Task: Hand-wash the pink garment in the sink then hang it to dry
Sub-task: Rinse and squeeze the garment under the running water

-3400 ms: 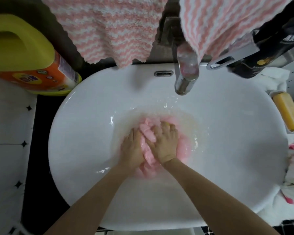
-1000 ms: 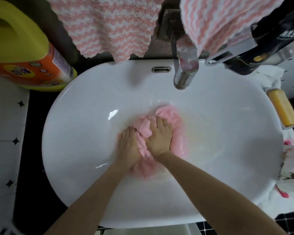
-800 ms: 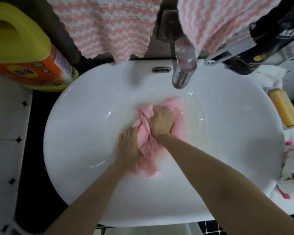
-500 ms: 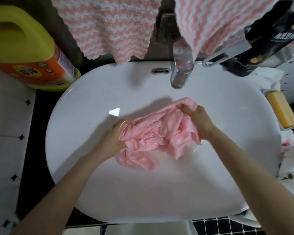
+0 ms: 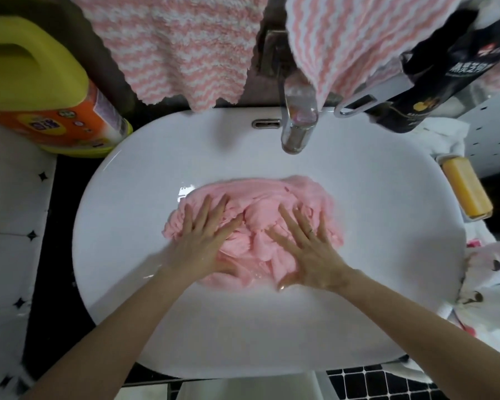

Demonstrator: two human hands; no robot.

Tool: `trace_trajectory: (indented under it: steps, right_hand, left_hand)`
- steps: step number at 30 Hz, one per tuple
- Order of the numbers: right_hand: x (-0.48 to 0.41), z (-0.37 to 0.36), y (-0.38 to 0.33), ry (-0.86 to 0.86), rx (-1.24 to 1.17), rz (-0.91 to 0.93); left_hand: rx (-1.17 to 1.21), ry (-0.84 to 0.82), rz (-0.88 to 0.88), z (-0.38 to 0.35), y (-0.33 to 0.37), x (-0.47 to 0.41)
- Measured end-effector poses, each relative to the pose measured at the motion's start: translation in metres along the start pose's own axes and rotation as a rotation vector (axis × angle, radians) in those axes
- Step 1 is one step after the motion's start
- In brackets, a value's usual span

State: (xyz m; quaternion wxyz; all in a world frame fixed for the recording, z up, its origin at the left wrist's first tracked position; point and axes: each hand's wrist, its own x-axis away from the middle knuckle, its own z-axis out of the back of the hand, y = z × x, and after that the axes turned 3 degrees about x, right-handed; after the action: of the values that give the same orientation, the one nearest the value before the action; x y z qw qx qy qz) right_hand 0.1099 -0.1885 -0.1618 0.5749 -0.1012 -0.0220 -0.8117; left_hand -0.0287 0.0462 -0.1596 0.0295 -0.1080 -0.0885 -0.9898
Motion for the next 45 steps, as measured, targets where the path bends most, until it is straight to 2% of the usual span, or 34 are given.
trace_trajectory:
  steps: [2, 4, 9, 12, 13, 14, 15, 16, 17, 19, 21, 23, 24, 25, 26, 27, 28, 29, 31, 33, 35, 37, 39, 41, 42, 43, 45]
  right_hand:
    - [-0.010, -0.008, 0.002, -0.094, -0.042, -0.021]
    - [-0.015, -0.010, 0.006, -0.132, -0.077, -0.044]
    - [-0.016, 0.001, -0.001, 0.058, -0.225, -0.051]
    - [-0.017, 0.023, -0.010, 0.084, -0.336, -0.117]
    - [-0.018, 0.032, -0.010, 0.056, -0.401, -0.179]
    - [-0.018, 0.042, -0.009, -0.017, -0.467, -0.268]
    - [-0.018, 0.051, -0.007, -0.104, -0.613, -0.365]
    - [-0.019, 0.059, -0.004, -0.182, -0.856, -0.466]
    - [-0.022, 0.063, -0.002, -0.206, -1.090, -0.552]
    - [-0.029, 0.066, 0.002, -0.221, -1.363, -0.668]
    - [-0.034, 0.060, 0.010, -0.232, -1.469, -0.745]
    - [-0.037, 0.055, 0.014, -0.223, -1.505, -0.868]
    - [-0.037, 0.052, 0.016, -0.198, -1.445, -0.926]
    - [-0.038, 0.050, 0.019, -0.179, -1.268, -0.962]
    - [-0.039, 0.049, 0.019, -0.172, -0.967, -0.963]
    - [-0.039, 0.049, 0.017, -0.128, -0.686, -0.925]
    - [-0.040, 0.049, 0.011, -0.041, -0.508, -0.857]
    - [-0.042, 0.048, 0.003, 0.030, -0.469, -0.793]
    - [-0.053, 0.045, -0.008, 0.073, -0.617, -0.714]
    - [-0.067, 0.043, -0.014, 0.031, -0.726, -0.673]
    - [-0.079, 0.046, -0.009, 0.013, -0.956, -0.706]
    - [-0.075, 0.058, -0.005, 0.010, -1.260, -0.734]
    - [-0.059, 0.070, -0.002, 0.044, -1.430, -0.660]
    - [-0.036, 0.078, -0.003, 0.020, -1.459, -0.621]
    - [-0.026, 0.080, -0.005, -0.001, -1.439, -0.601]
    - [-0.017, 0.076, -0.007, -0.007, -1.384, -0.598]
    - [-0.006, 0.060, -0.014, 0.049, -1.037, -0.642]
  left_hand:
    - [-0.005, -0.113, -0.013, -0.003, 0.001, -0.003]
    - [-0.016, -0.089, -0.049, -0.002, 0.003, -0.006]
    - [0.191, 0.051, -0.095, -0.005, 0.013, 0.000]
    - [0.509, 0.018, -0.012, 0.016, 0.019, 0.002]
    - [0.738, -0.101, 0.026, 0.025, 0.020, 0.002]
    - [0.867, -0.152, 0.081, 0.029, 0.019, 0.003]
    - [0.934, -0.105, 0.155, 0.032, 0.018, 0.003]
    - [1.000, 0.001, 0.235, 0.034, 0.018, 0.002]
    - [1.030, 0.086, 0.295, 0.035, 0.017, 0.001]
    - [1.240, 0.141, 0.369, 0.043, 0.020, -0.003]
    - [1.421, 0.129, 0.499, 0.043, 0.019, -0.008]
    - [1.567, 0.089, 0.750, 0.039, 0.019, -0.016]
    - [1.535, 0.093, 0.869, 0.035, 0.020, -0.018]
    - [1.379, 0.112, 0.919, 0.034, 0.022, -0.018]
    - [1.050, 0.125, 0.865, 0.033, 0.021, -0.018]
    - [0.710, 0.152, 0.731, 0.032, 0.018, -0.017]
    - [0.502, 0.177, 0.567, 0.028, 0.013, -0.017]
    - [0.441, 0.151, 0.429, 0.026, 0.012, -0.019]
    - [0.468, 0.066, 0.290, 0.020, 0.015, -0.028]
    - [0.477, 0.078, 0.282, 0.013, 0.020, -0.041]
    - [0.734, 0.236, 0.423, 0.014, 0.021, -0.056]
    - [1.035, 0.293, 0.561, 0.025, 0.020, -0.062]
    - [1.248, 0.345, 0.621, 0.039, 0.025, -0.057]
    - [1.434, 0.362, 0.627, 0.055, 0.039, -0.041]
    - [1.413, 0.348, 0.571, 0.059, 0.046, -0.031]
    - [1.251, 0.319, 0.470, 0.057, 0.051, -0.020]
    - [0.714, 0.283, 0.249, 0.034, 0.057, -0.004]
